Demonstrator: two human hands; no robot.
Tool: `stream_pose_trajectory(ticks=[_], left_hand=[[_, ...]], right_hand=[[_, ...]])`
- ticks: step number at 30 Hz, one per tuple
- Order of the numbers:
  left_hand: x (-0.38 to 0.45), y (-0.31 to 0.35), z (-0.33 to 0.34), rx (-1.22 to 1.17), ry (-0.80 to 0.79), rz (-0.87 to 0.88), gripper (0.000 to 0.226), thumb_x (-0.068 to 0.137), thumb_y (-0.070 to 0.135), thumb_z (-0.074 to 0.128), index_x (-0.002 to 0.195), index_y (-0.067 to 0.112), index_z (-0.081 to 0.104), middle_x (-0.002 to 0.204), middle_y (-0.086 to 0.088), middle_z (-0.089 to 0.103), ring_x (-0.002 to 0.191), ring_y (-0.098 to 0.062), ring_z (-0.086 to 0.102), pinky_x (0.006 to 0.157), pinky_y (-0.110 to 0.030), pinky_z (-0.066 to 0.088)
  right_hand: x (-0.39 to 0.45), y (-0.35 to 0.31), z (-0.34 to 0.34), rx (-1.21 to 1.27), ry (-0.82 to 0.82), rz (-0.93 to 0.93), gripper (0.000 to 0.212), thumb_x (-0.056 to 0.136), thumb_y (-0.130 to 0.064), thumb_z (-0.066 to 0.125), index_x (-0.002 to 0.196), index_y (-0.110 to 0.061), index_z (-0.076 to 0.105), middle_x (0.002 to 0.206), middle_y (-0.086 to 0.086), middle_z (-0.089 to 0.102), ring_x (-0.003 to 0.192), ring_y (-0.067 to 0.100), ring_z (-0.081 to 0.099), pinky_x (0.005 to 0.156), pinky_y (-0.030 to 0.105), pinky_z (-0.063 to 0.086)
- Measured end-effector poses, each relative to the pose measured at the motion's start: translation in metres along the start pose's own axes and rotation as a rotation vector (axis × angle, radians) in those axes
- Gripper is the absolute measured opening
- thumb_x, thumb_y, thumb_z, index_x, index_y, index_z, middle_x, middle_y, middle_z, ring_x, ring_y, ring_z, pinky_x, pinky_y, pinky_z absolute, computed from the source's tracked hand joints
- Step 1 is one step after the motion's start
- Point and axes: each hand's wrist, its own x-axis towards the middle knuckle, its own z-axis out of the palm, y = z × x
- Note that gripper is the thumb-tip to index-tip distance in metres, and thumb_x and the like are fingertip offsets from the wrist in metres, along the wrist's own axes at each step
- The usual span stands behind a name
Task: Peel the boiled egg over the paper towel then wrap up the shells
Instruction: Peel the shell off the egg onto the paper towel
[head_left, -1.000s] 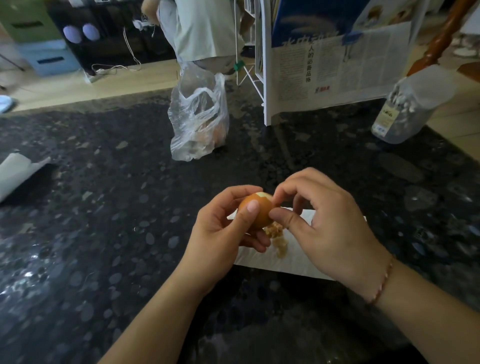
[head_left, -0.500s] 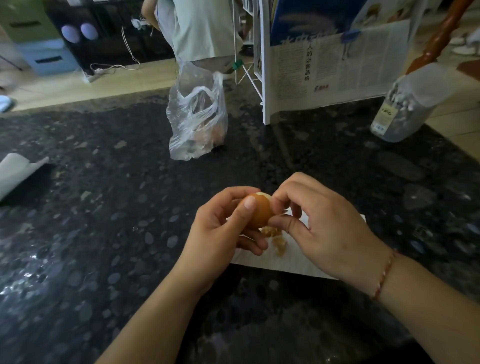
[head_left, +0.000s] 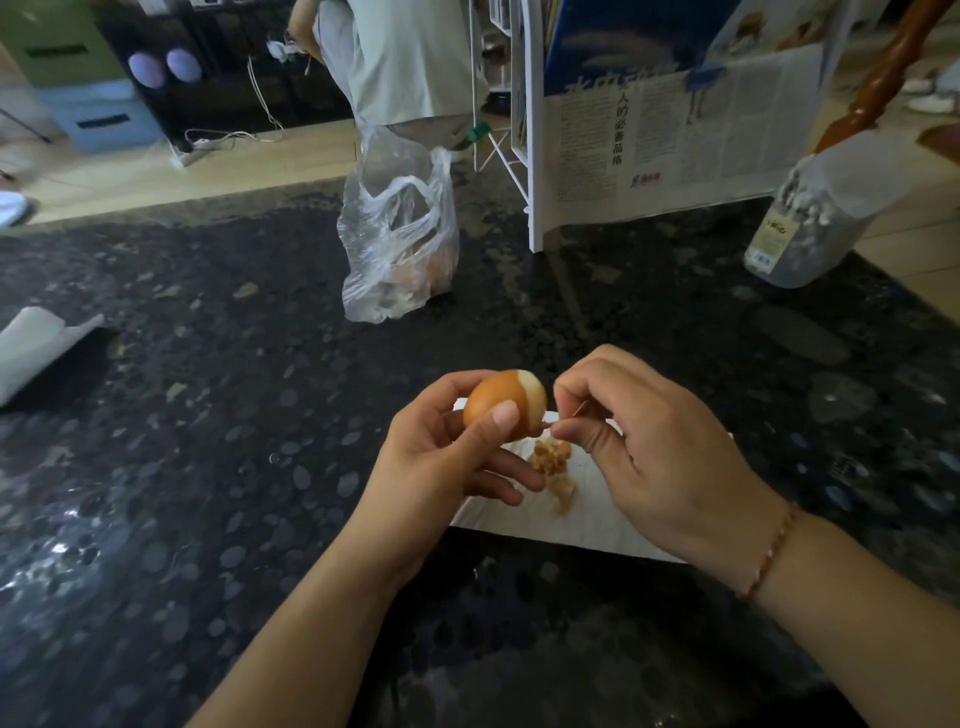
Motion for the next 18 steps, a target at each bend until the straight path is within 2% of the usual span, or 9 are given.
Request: stream_pose_trajectory(ticks=[6,11,14,16,18], left_hand=[[0.001,0.000,-0.001,-0.046,0.029,-0.009,0.039,0.091,0.039,0.051,0.112,0.008,0.062,0.091,-0.016,0.074,0.060,-0.025,0.069,0.050,-0.026,0.053],[0.002,0.001,-0.002,-0.067,0.017,-0.008,0.045,0.093,0.044,0.045,0.110,0.006,0.062,0.085,-0.016,0.072,0.060,-0.025,0.067,0.050,-0.027,0.051],[0.002,0.000,-0.002,-0.070,0.020,-0.010,0.049,0.093,0.047,0.043,0.109,0.004,0.062,0.084,-0.016,0.071,0.060,-0.026,0.065,0.051,-0.028,0.050],[0.003,0.000,-0.003,-0.074,0.037,-0.015,0.050,0.092,0.050,0.042,0.106,0.006,0.062,0.081,-0.017,0.069,0.058,-0.025,0.063,0.051,-0.028,0.049],[0.004,0.000,-0.004,-0.089,0.055,-0.028,0.052,0.091,0.053,0.042,0.105,0.007,0.062,0.078,-0.016,0.067,0.055,-0.024,0.060,0.051,-0.028,0.047]], right_hand=[[-0.002,0.000,-0.002,0.065,-0.019,0.018,0.010,0.092,-0.033,0.047,0.086,-0.026,0.052,0.081,-0.016,0.048,0.073,0.011,0.052,0.061,0.025,0.045],[-0.001,-0.005,-0.005,0.231,0.012,0.141,0.011,0.092,-0.035,0.058,0.084,-0.028,0.055,0.077,-0.012,0.055,0.077,0.002,0.054,0.064,0.005,0.041],[0.001,-0.010,-0.009,0.367,0.053,0.228,0.010,0.083,-0.038,0.057,0.081,-0.028,0.058,0.087,-0.009,0.059,0.077,0.005,0.058,0.066,0.007,0.045],[0.003,-0.010,-0.013,0.446,0.092,0.275,0.008,0.080,-0.036,0.060,0.081,-0.027,0.060,0.084,-0.006,0.061,0.072,0.011,0.060,0.064,0.013,0.049],[0.005,-0.008,-0.015,0.505,0.098,0.343,0.007,0.079,-0.033,0.063,0.081,-0.027,0.061,0.077,-0.007,0.063,0.066,0.009,0.061,0.063,0.015,0.053]])
